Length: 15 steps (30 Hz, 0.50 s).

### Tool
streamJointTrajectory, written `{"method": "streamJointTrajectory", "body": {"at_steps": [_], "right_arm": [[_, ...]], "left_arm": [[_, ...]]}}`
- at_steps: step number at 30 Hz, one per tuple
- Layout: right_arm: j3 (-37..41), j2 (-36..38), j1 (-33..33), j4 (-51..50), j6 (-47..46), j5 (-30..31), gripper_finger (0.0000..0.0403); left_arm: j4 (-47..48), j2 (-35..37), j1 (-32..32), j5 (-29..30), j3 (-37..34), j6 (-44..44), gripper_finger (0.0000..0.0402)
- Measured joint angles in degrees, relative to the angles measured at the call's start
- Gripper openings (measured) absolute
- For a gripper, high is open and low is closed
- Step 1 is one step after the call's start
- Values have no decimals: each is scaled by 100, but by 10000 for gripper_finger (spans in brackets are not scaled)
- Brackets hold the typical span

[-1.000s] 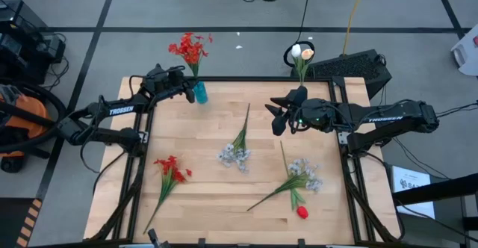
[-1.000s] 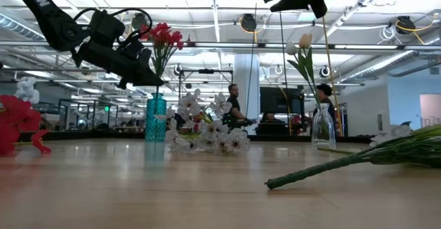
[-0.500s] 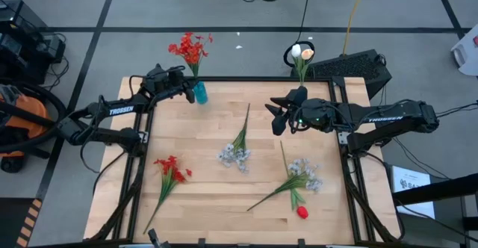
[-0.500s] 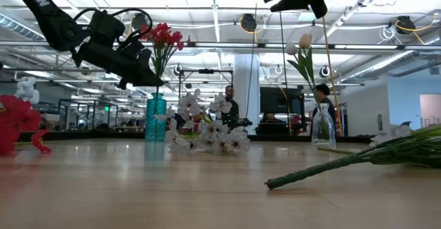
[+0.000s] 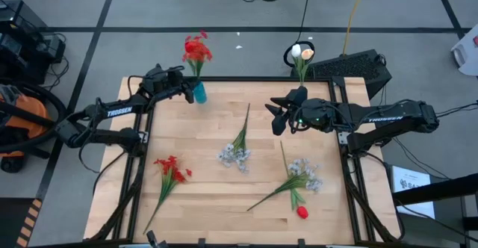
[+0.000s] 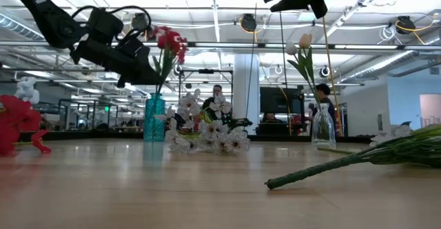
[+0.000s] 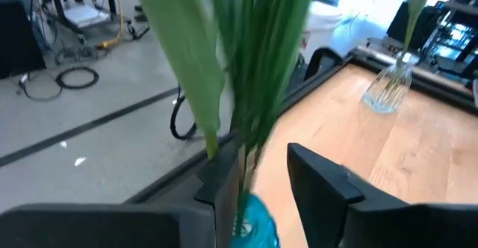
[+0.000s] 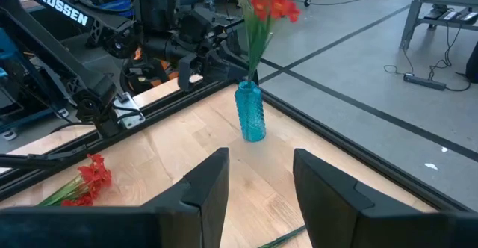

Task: Sort flowers into vase by color
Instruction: Put the top white flowers into the transparent vase

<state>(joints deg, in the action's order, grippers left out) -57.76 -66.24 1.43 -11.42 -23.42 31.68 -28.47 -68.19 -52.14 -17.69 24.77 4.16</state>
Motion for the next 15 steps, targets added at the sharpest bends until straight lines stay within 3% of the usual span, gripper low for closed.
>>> {"method": "streamJointTrajectory", "body": {"at_steps": [15], "right_arm": [[1,0,0,-7,26,-4,141]], "left_arm": [[1149,1353,17,4,4,106,123]]}}
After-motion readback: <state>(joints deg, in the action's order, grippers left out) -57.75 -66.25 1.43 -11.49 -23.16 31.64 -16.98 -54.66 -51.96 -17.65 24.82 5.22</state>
